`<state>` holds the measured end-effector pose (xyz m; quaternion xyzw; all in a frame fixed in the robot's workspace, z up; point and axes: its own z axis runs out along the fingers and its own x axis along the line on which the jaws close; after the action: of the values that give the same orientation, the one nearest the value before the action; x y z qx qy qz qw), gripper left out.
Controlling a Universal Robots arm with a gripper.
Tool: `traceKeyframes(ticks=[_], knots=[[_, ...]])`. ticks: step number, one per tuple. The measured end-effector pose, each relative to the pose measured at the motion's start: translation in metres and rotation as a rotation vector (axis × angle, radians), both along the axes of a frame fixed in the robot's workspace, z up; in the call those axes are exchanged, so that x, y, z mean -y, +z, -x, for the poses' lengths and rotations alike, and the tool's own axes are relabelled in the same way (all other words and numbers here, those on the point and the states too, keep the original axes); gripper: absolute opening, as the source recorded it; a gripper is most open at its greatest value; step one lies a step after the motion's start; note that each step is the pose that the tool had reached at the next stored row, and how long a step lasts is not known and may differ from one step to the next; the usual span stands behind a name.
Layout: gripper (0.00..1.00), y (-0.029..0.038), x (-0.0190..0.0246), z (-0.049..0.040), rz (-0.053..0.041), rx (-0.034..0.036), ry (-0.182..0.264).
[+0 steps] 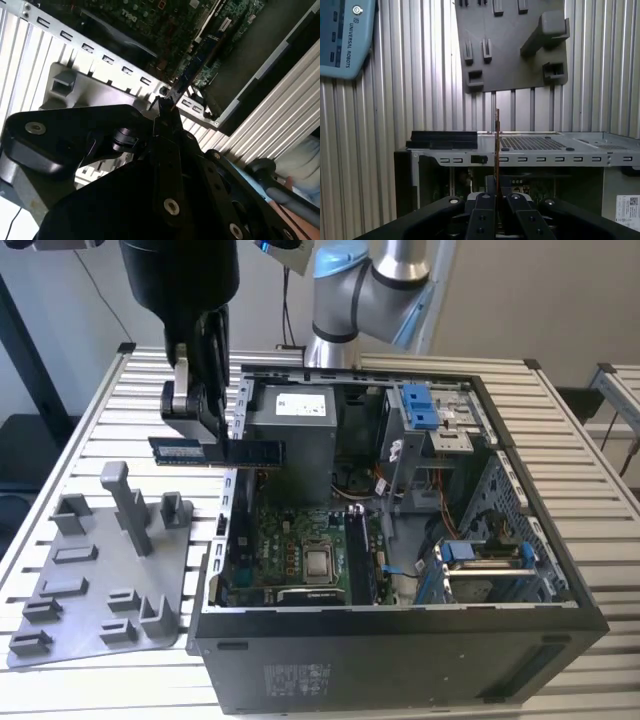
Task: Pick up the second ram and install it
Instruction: 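Pick up the second ram and move it above second insertion slot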
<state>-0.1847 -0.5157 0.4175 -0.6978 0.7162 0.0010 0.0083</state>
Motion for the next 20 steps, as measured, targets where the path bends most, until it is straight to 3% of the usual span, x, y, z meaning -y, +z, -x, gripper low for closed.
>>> traceKeyframes(ticks=[12,20], knots=[[0.14,0.0,-0.0001,-0.0349,0.0,0.0,-0.001],[0.14,0.0,-0.0001,-0.0643,0.0,0.0,-0.001]])
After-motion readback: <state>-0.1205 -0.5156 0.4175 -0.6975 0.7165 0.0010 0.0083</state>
